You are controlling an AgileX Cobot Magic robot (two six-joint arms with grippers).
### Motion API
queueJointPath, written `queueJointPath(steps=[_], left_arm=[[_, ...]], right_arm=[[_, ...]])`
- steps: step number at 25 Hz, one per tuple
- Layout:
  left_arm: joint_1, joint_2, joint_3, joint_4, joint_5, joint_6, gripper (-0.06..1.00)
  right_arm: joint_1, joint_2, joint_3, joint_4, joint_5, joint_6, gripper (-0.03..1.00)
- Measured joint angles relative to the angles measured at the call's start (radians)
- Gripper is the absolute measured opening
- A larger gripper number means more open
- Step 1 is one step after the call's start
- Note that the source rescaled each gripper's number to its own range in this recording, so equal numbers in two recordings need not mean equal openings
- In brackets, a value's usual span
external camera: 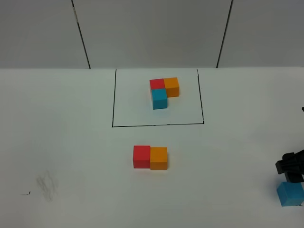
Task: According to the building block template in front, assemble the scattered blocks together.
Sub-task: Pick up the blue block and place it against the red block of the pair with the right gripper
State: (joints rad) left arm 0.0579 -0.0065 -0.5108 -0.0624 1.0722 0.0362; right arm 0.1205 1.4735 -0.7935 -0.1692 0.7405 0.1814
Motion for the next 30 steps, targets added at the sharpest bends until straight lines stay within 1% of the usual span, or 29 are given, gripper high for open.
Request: queueJointPath(steps=[6, 14, 24, 30], left_arm=[[0.000, 0.000, 0.000, 0.000, 0.000, 0.000, 0.79], [0.000, 0.000, 0.000, 0.000, 0.000, 0.000, 0.79], [0.000, 0.000, 0.000, 0.000, 0.000, 0.000, 0.79], [0.000, 0.000, 0.000, 0.000, 0.000, 0.000, 0.79]], right_arm=[[0.000, 0.043, 0.016, 0.024, 0.003, -0.021, 0.59], [0.000, 0.129, 0.059, 0.049, -0.096, -0.041, 0.59], [0.000, 0.188, 0.079, 0.059, -0.179, -0.048, 0.59], [0.000, 0.189, 0.079, 0.059, -0.193, -0.048, 0.59]])
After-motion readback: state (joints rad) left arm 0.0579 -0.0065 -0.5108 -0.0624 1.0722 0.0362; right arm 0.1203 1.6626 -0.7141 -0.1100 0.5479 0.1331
